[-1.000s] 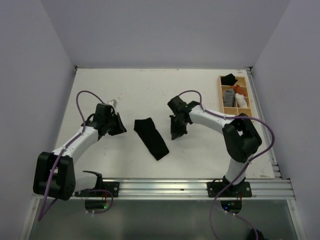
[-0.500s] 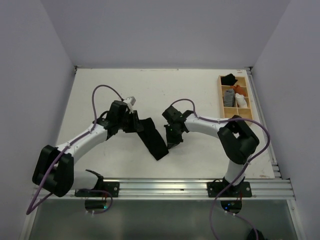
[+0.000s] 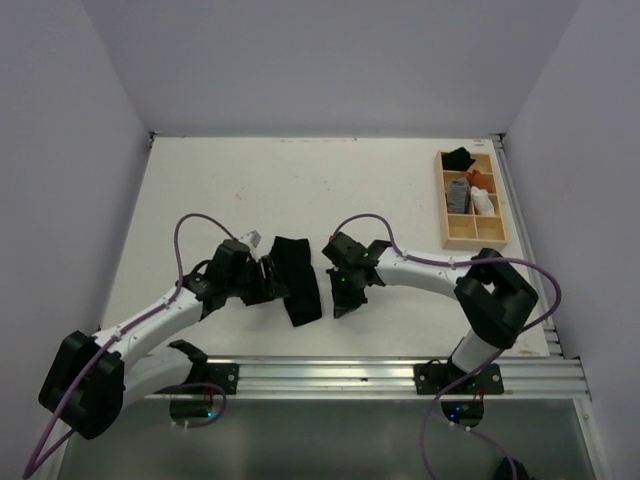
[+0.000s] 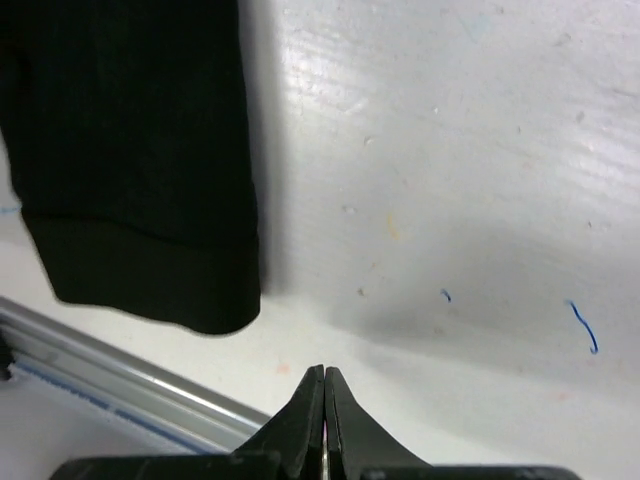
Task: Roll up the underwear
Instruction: Fold the underwear, then roll the underwear
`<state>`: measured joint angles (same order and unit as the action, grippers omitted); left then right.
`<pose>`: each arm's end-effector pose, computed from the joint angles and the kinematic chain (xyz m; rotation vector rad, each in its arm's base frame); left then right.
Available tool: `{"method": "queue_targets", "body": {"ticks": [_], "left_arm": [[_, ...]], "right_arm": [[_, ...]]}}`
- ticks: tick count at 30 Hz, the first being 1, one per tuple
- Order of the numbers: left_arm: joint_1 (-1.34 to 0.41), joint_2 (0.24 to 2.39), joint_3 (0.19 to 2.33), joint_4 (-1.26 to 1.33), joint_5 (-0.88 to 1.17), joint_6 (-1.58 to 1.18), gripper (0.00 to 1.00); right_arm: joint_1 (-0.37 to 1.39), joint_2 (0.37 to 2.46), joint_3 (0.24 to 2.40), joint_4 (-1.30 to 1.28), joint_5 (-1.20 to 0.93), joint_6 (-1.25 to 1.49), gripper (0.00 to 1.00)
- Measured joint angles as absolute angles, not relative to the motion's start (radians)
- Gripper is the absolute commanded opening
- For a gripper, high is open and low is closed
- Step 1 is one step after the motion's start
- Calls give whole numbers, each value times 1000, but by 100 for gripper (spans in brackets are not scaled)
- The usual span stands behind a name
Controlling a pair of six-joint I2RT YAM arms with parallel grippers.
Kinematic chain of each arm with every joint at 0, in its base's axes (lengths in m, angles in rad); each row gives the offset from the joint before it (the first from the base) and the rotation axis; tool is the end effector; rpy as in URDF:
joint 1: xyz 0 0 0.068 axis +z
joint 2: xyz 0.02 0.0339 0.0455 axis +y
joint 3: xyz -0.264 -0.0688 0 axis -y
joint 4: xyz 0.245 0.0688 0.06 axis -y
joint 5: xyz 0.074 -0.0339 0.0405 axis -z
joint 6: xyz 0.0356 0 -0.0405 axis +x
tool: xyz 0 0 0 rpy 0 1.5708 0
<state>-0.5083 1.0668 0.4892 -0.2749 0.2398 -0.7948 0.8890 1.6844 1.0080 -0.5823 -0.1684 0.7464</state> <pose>0.1723 -0.1057 0.1794 -0.2533 2.5752 -0.8361 0.1920 0.2460 0.1654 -0.2540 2.9958 0.5186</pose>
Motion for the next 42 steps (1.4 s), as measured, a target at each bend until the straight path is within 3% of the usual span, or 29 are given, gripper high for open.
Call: {"method": "queue_targets", "body": {"ticks": [14,21,31,42], "left_arm": [[-587,979,256,-97,256,-1040,60],[-619,989,252,-17,227,-1092,60],[-624,838,260,-120,163,-1136,63],[-654,1077,260,58,175,-1199,64]], "right_arm": [[889,1560,910,-573,-167,752,0],[889,1514,894,-574,-165,752,0],[889,1502,891,-575,-149,752,0],[889,1501,889,-575,-149,753,0]]}}
